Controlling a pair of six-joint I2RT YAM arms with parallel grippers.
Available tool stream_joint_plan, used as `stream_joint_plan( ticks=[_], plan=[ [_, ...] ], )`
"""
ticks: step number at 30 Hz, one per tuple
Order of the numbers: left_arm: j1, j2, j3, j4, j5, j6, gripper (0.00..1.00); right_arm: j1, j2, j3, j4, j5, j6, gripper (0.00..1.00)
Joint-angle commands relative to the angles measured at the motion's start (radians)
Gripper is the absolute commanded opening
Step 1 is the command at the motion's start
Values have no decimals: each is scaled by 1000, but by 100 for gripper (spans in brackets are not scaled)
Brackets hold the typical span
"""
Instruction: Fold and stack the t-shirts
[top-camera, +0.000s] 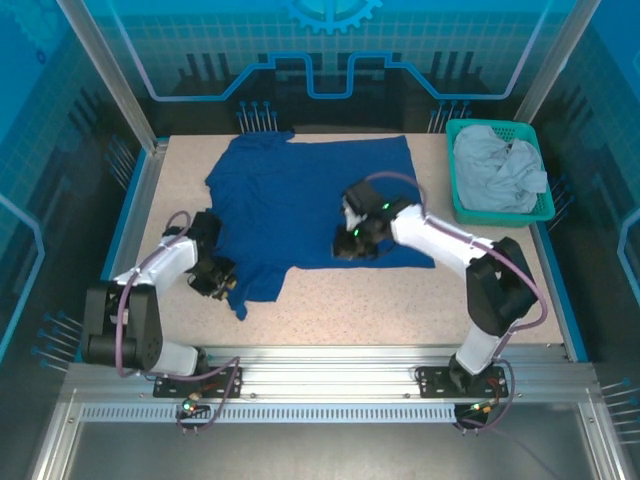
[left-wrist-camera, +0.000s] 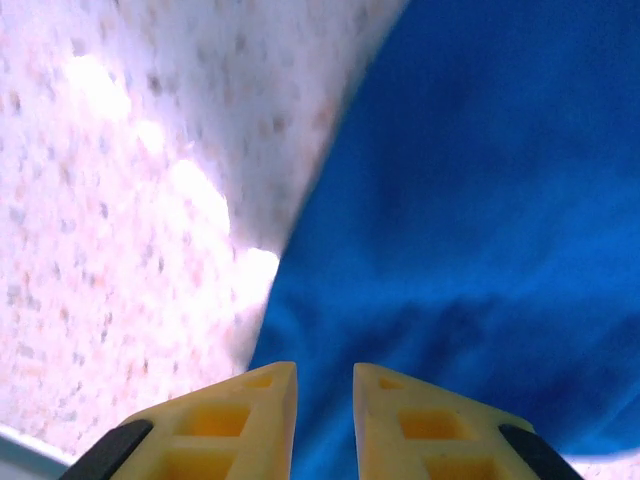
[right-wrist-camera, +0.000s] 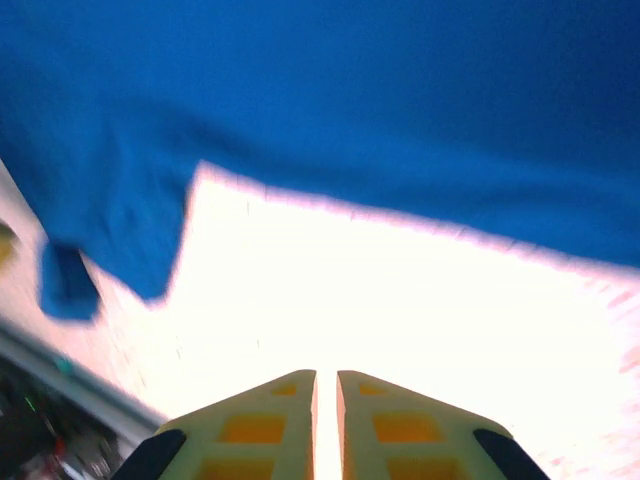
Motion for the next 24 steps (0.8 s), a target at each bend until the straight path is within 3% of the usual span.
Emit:
stream_joint_plan(
  ticks=[1, 5, 10, 17, 24],
  plan=[
    [-164, -119, 66, -52, 15, -64, 24, -7, -116, -107, 67, 13, 36, 13],
    [-338, -91, 86, -100, -64, -47, 27, -45, -216, -186, 71, 32, 41, 14],
    [-454, 13, 118, -80, -151, 110, 42, -136, -349, -247, 45, 12, 38, 20],
    [-502, 107, 109, 72, -120, 228, 48, -244, -497, -299, -14, -15, 35, 25],
    [-521, 232, 137, 109, -133, 287, 40, -270, -552, -344, -33, -25, 48, 25]
  ],
)
